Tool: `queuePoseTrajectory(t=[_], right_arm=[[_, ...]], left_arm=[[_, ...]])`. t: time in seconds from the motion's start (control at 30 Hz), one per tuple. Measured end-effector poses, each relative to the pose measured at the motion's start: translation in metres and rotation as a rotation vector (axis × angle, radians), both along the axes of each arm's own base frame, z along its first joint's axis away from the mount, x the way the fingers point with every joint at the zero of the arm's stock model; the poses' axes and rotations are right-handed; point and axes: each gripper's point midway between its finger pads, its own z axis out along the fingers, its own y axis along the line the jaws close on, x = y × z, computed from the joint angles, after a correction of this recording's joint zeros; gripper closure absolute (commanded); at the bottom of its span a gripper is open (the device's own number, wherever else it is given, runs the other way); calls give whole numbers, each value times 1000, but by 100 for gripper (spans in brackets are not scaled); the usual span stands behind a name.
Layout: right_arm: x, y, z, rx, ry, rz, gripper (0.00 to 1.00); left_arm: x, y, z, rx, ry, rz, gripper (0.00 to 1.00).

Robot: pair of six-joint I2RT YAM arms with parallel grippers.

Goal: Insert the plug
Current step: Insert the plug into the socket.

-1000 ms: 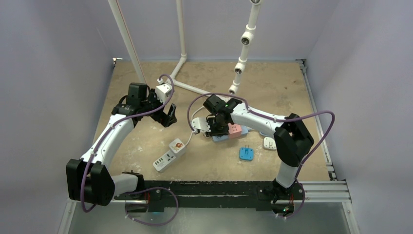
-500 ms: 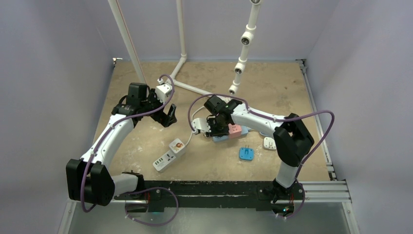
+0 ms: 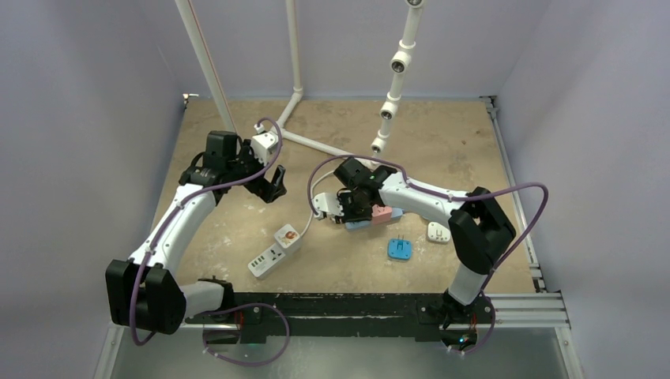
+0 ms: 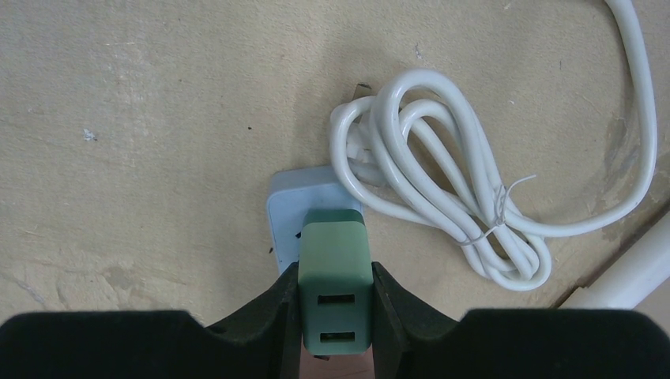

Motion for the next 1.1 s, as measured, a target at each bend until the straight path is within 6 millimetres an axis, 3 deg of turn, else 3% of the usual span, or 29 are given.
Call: queuePoseTrajectory(t=[0.53,0.63,0.83,0.9,0.93,0.97,1.0,1.1], right_arm=[[-3,-1,-9,17,-4,6,100],[-3,0,-9,19,-4,6,87],[0,3,-4,27,-5,-6,86],[0,3,-4,24,2,-12,73],[0,3,-4,23,5,-15,52],[1,3,-4,23,6,-18,8],[1,3,-4,26,6,-27,2],[-7,-7,-25,-24,56,-64,1]], left_arm=[[6,-1,16,-7,-37,0,1],[6,-2,17,-10,-40,-2,1],[6,-2,20,-11,-42,-3,1],[7,-2,23,-12,-47,-3,1],[8,-2,24,-12,-50,-3,1],[8,-2,25,-12,-52,-2,1],[8,-2,26,-13,-52,-2,1],[8,-2,26,-12,-51,-2,1]])
